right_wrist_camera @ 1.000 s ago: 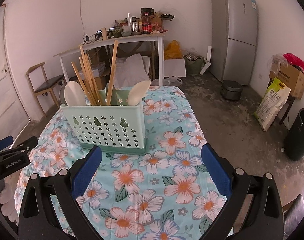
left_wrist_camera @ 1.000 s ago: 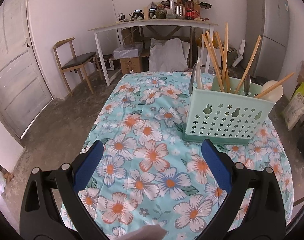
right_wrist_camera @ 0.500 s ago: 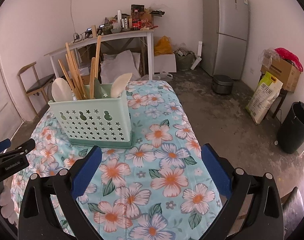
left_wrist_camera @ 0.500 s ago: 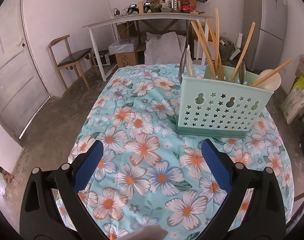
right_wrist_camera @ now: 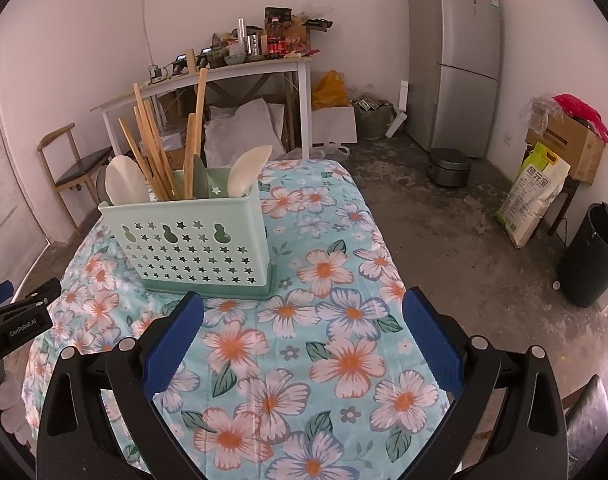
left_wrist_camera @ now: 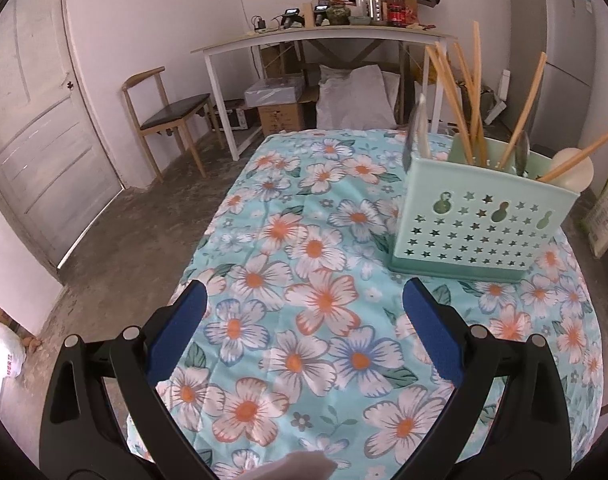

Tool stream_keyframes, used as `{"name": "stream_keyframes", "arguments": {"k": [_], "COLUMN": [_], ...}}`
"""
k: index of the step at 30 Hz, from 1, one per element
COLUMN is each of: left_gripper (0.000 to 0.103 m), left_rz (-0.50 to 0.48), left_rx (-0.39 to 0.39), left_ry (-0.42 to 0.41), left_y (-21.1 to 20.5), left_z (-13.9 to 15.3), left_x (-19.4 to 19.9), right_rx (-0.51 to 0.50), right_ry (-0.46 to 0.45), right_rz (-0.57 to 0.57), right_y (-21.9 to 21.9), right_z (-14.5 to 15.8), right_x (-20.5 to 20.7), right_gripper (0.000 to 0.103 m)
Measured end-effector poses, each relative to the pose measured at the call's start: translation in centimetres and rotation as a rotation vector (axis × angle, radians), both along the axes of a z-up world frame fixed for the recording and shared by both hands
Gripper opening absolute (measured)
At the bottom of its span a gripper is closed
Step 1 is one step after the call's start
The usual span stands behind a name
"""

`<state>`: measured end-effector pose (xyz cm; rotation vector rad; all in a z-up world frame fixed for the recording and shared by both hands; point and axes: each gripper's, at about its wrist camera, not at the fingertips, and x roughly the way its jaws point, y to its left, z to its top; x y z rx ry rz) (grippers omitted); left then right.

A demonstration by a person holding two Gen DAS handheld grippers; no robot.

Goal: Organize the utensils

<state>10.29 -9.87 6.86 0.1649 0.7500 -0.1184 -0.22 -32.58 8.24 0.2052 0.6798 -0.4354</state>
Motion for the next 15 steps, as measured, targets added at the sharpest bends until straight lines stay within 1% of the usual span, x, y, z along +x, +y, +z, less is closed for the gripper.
{"name": "stream_keyframes", "arguments": {"k": [15], "left_gripper": [0.095], "left_rz": [0.023], "left_rx": [0.005], "left_ry": [-0.014], "left_y": [0.82], "left_z": [0.43], "left_x": [0.30], "right_rx": [-0.005], "right_ry": [-0.005], "right_rz": [0.007], "right_y": [0.38], "right_z": [0.25], "right_x": [0.24], "right_gripper": [0.097]}}
